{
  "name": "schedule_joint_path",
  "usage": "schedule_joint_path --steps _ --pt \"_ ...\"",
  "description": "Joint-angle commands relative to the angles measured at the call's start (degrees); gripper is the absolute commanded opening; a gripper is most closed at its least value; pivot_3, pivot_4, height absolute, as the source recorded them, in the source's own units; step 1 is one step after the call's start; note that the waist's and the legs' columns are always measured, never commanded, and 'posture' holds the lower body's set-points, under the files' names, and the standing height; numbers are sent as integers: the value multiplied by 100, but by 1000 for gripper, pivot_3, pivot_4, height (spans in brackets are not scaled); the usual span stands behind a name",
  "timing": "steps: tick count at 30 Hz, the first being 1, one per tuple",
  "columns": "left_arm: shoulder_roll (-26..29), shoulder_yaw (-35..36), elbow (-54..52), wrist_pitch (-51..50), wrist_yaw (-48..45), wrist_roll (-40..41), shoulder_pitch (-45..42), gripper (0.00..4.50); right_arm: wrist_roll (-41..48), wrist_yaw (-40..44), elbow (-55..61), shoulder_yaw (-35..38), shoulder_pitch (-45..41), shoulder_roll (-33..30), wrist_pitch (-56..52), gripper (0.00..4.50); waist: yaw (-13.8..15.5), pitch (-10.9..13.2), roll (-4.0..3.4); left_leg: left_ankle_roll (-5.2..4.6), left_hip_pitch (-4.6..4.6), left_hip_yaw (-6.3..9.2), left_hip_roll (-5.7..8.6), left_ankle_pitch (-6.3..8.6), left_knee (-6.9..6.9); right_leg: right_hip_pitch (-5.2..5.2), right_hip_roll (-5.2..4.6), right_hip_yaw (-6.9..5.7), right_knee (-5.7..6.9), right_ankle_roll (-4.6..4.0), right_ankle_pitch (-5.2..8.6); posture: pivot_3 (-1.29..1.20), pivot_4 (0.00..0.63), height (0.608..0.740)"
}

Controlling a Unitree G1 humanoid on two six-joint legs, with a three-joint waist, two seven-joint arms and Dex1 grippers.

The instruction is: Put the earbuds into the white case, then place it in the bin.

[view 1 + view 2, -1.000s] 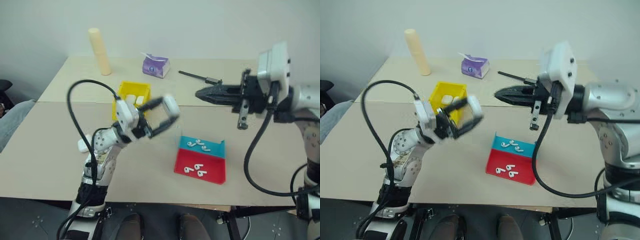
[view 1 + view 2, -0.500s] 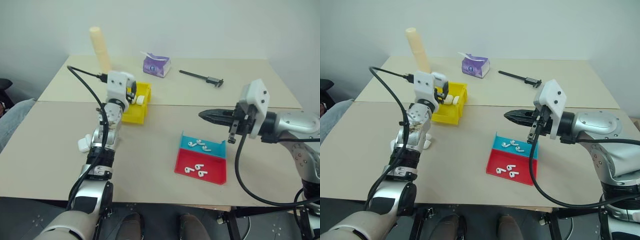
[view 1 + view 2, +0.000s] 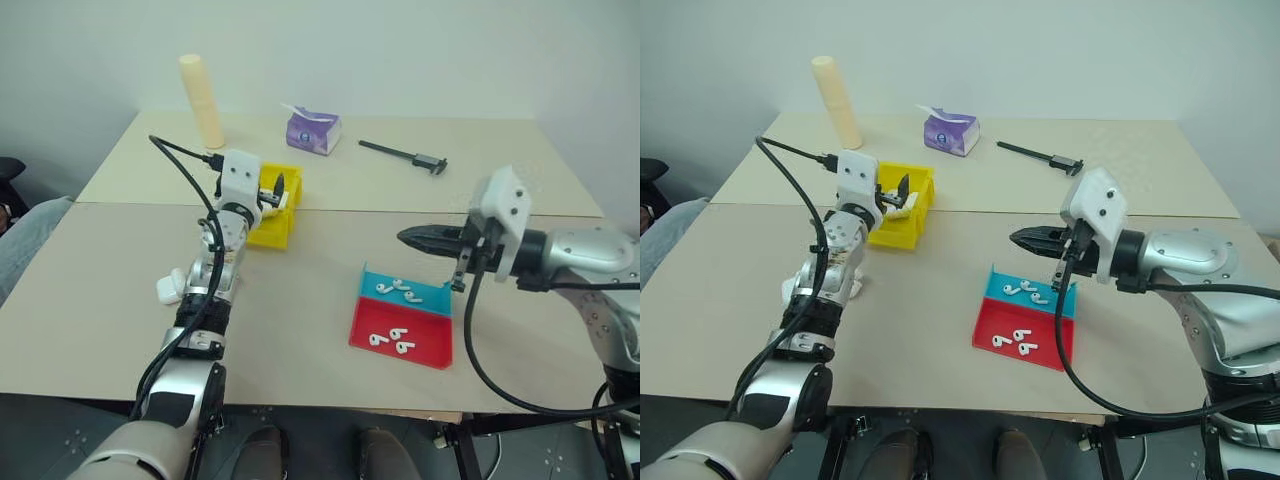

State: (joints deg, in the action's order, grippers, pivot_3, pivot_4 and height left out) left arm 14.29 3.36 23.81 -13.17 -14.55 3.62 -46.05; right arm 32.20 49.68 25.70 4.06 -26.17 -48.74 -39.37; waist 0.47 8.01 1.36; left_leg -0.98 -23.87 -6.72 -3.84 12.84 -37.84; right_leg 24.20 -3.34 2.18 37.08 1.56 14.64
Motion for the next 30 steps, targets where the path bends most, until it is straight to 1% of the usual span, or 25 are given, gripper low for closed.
schedule_joint_path --steps 1,3,4,5,9,12,14,16,18,23,26,30 --pt "216 203 -1539 -484 -858 817 556 4443 -94 237 32 40 61 -155 257 0 -21 -1 -1 0 1 0 0 0 0 -1 0 1 0 0 0 0 150 740" --pt "481 243 -2427 -451 -1588 1311 1154 4443 -175 506 -134 -9 63 -259 449 0 -56 -1 -2 1 2 5 -2 0 0 -1 -1 6 0 0 0 0 150 740" --pt "588 288 -2787 -467 -1816 1510 1412 4443 -224 683 -248 -41 47 -334 573 0 -65 -1 -2 1 5 7 -2 -1 0 -2 -1 8 0 0 0 0 150 740" --pt "750 350 -3118 -693 -1977 1724 1635 4443 -295 861 -383 -66 22 -404 742 0 -71 -1 -2 2 5 6 -4 -1 0 -3 0 7 0 0 0 0 150 740" --pt "1378 624 -4202 -1348 -2232 2238 2476 4443 -565 1510 -1033 -118 -178 -642 1389 0 -101 -1 -2 3 17 7 -4 -2 0 -11 0 5 4 -1 -1 0 150 740" --pt "1896 987 -4826 -1744 -2476 2666 3066 4443 -698 1919 -1415 -95 -247 -812 1782 0 -118 -1 -2 2 27 12 -6 -1 3 -16 0 8 3 -2 0 0 150 740" --pt "2255 1282 -5165 -1964 -2610 2880 3476 4443 -736 2175 -1614 -25 -228 -913 2038 0 -115 -1 -2 1 26 17 -7 0 4 -14 -1 8 2 -2 1 0 150 740" --pt "2618 1751 -5512 -2131 -2871 3152 4037 4443 -737 2474 -1795 68 -153 -1030 2309 0 -117 -1 -3 0 23 18 -8 0 6 -9 -1 10 1 -3 1 0 150 740" --pt "2795 1989 -5693 -2172 -2967 3303 4351 4443 -758 2639 -1899 106 -88 -1086 2509 0 -117 -1 -3 -1 24 17 -9 1 7 -7 -2 12 0 -6 3 0 150 740" --pt "3173 2507 -5914 -2204 -3360 3484 5162 4443 -769 3225 -2068 388 349 -1077 3726 0 -97 0 -2 0 46 11 -9 1 7 -27 -5 7 1 -8 5 0 150 740" --pt "3271 2588 -5905 -2139 -3524 3622 5317 4443 -733 3321 -2131 434 374 -1039 4006 0 -109 0 -2 0 53 10 -9 1 8 -27 -5 10 3 -9 5 0 150 740" --pt "3323 2560 -5846 -2047 -3649 3691 5268 4443 -743 3297 -2151 405 318 -1038 4079 0 -113 0 -2 0 55 10 -11 1 10 -28 -3 11 2 -13 7 0 150 740"
